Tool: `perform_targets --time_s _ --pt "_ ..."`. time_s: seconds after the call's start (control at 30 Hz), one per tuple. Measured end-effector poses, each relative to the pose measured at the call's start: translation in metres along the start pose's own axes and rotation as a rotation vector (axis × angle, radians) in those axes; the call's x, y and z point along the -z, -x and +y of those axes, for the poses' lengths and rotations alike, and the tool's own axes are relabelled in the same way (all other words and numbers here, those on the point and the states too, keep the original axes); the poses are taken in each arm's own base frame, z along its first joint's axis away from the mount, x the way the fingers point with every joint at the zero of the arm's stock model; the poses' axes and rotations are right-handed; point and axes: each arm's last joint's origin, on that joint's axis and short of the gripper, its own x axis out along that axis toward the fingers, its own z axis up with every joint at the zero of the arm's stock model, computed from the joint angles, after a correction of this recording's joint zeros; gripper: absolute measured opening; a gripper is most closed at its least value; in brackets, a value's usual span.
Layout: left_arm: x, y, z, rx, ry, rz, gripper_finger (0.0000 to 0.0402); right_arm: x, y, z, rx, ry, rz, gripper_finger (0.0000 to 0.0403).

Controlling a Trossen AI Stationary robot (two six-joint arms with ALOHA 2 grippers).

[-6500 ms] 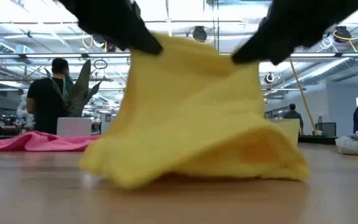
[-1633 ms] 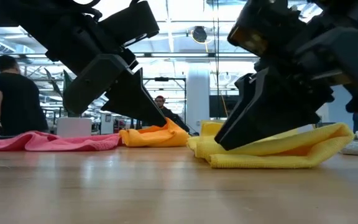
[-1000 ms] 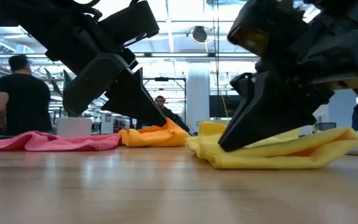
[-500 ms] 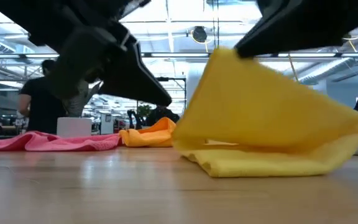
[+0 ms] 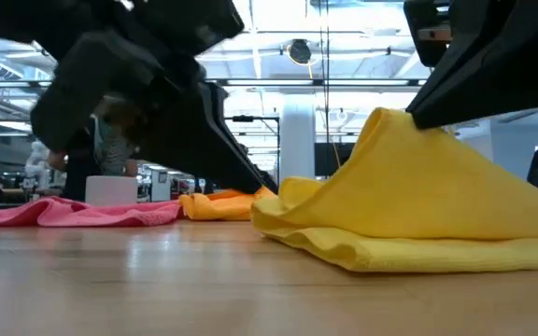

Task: Fold microfiber towels
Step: Fold the yellow kitchen towel

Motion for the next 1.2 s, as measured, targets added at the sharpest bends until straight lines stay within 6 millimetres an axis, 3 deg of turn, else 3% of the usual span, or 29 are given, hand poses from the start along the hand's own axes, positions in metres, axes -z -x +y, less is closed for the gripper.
perform_targets --time_s 0.17,0.33,0.73,1.0,1.2 --pt "0.015 -0.02 0.008 -0.057 0.005 0.066 0.0031 -0.001 0.0 0.001 -0.019 0.009 -0.009 0.0" --pt "0.018 -0.032 0.022 -0.169 0.085 0.048 0.0031 0.0 0.0 0.004 -0.09 -0.04 -0.004 0.0" --pt "0.019 -0.035 0.032 -0.175 0.11 0.064 0.0031 0.013 -0.026 0.013 -0.115 -0.052 0.01 0.0002" --pt "0.015 -0.011 0.03 -0.223 0.042 0.134 0.0031 0.018 -0.042 0.007 -0.098 -0.137 0.011 0.0054" --pt "0.005 0.008 0.034 -0.285 0.113 0.11 0.0031 0.006 -0.031 0.002 -0.244 -0.179 -0.037 0.012"
